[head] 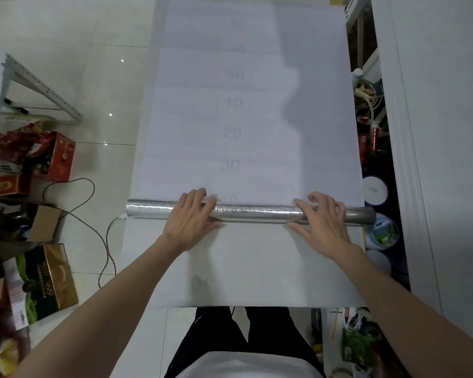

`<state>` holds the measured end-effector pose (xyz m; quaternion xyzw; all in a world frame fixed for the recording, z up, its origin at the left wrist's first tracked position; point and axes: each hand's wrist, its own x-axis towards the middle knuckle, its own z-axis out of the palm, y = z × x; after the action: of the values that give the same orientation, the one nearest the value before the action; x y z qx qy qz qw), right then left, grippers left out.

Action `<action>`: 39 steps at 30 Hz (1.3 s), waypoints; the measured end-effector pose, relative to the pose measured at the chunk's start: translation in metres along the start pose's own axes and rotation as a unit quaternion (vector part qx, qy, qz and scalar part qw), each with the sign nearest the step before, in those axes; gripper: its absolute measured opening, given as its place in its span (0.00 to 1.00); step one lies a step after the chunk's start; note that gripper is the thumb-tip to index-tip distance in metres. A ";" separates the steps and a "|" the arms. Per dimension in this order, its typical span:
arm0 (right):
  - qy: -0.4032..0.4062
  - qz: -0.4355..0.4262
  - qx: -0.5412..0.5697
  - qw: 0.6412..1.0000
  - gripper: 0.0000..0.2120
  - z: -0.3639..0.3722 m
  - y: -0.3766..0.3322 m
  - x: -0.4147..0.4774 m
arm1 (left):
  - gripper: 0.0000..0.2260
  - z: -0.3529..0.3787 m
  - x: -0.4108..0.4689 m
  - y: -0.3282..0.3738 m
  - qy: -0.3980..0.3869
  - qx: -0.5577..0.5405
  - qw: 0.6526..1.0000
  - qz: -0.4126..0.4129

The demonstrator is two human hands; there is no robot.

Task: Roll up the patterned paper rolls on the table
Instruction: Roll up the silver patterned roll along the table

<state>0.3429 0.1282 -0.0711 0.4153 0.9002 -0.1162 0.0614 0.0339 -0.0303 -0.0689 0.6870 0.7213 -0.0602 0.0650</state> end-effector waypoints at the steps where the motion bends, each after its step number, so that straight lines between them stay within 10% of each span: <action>1: 0.003 -0.010 -0.010 1.000 0.27 -0.001 -0.001 0.001 | 0.26 -0.001 0.000 0.002 -0.004 0.007 1.000 -0.005; 39: 0.081 0.000 0.025 0.996 0.22 0.009 -0.006 -0.010 | 0.17 0.001 0.000 0.009 0.048 -0.056 0.997 0.026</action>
<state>0.3446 0.1149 -0.0770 0.4251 0.8988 -0.1047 -0.0223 0.0432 -0.0296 -0.0697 0.7029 0.7077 0.0152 0.0702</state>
